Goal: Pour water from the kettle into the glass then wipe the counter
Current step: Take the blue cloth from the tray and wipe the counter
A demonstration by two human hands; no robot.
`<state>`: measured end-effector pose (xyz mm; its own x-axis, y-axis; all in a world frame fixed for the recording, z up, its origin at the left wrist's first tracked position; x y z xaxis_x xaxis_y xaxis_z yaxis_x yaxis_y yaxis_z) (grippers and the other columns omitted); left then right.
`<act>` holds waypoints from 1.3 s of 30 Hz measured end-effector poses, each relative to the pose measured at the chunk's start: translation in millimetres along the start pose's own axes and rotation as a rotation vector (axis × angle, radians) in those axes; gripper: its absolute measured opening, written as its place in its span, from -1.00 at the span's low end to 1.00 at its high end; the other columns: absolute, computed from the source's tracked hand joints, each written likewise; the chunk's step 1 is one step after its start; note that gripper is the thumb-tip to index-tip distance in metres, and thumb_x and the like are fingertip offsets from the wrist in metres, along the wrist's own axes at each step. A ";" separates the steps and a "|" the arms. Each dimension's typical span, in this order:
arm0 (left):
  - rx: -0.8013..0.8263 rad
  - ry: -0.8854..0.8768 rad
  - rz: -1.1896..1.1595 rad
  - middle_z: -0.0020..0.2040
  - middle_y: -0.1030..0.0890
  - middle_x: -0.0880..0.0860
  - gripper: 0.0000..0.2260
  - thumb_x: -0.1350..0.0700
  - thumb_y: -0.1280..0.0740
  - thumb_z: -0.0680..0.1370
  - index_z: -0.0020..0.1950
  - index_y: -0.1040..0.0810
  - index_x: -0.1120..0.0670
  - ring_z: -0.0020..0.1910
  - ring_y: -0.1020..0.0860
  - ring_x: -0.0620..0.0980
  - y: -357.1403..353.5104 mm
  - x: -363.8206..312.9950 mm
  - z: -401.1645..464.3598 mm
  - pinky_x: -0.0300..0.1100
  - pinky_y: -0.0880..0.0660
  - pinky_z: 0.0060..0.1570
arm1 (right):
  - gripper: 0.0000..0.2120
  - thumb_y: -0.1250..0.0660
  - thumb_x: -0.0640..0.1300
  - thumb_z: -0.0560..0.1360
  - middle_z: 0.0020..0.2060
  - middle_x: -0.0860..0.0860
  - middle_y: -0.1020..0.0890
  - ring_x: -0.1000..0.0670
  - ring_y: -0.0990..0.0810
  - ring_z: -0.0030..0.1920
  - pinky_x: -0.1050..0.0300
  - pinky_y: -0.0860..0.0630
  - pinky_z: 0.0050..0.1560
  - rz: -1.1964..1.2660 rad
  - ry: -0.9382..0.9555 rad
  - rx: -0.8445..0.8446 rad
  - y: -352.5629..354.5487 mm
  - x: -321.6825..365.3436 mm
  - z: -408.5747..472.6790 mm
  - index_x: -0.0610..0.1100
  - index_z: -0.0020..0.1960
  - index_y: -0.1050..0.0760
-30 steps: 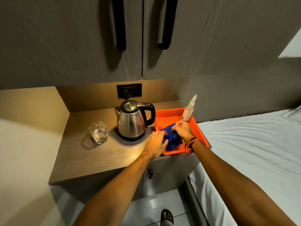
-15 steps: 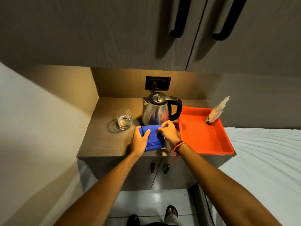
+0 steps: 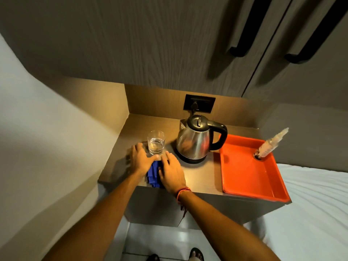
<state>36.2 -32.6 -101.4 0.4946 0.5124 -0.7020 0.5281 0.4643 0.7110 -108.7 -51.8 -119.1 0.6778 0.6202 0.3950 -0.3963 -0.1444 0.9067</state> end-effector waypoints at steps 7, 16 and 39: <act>0.118 -0.052 -0.099 0.53 -0.28 0.15 0.04 -0.01 -0.67 0.24 0.58 -0.16 0.07 0.46 -0.33 0.20 -5.1 -49.2 40.6 0.12 -0.43 0.29 | -0.36 0.19 0.27 0.65 0.64 -0.05 0.05 -0.19 0.17 0.63 -0.08 0.28 0.57 -0.162 0.131 0.239 -30.0 -14.9 -15.1 0.02 0.64 0.16; 0.108 -0.087 0.011 0.33 -0.45 0.17 -0.39 0.13 -0.60 0.34 0.31 -0.41 0.04 0.23 -0.54 0.22 -24.6 -54.2 53.3 0.03 -0.61 0.03 | -0.37 0.21 0.30 0.65 0.64 -0.01 0.13 -0.16 0.21 0.63 -0.13 0.30 0.56 -0.172 0.117 0.236 -40.7 -27.8 -7.5 0.08 0.64 0.21; -0.227 -0.073 0.158 0.29 -0.51 0.17 -0.34 0.00 -0.58 0.35 0.38 -0.40 0.02 0.24 -0.52 0.14 93.1 4.7 53.9 -0.11 -0.60 -0.14 | -0.37 0.10 0.21 0.67 0.65 -0.07 0.07 -0.25 0.13 0.63 -0.24 0.15 0.61 -0.178 0.082 0.354 -40.5 22.7 121.1 0.01 0.65 0.16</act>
<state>124.8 -25.9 -40.7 0.6114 0.5412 -0.5773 0.2768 0.5372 0.7968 -2.3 -125.2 -128.9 0.6590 0.7171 0.2270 -0.0295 -0.2768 0.9605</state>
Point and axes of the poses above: each hand's wrist, its own z-axis towards the middle knuckle, its own y-axis out of the back of the hand, x = y × z, the point moved 1 cm from there along z, towards the middle knuckle
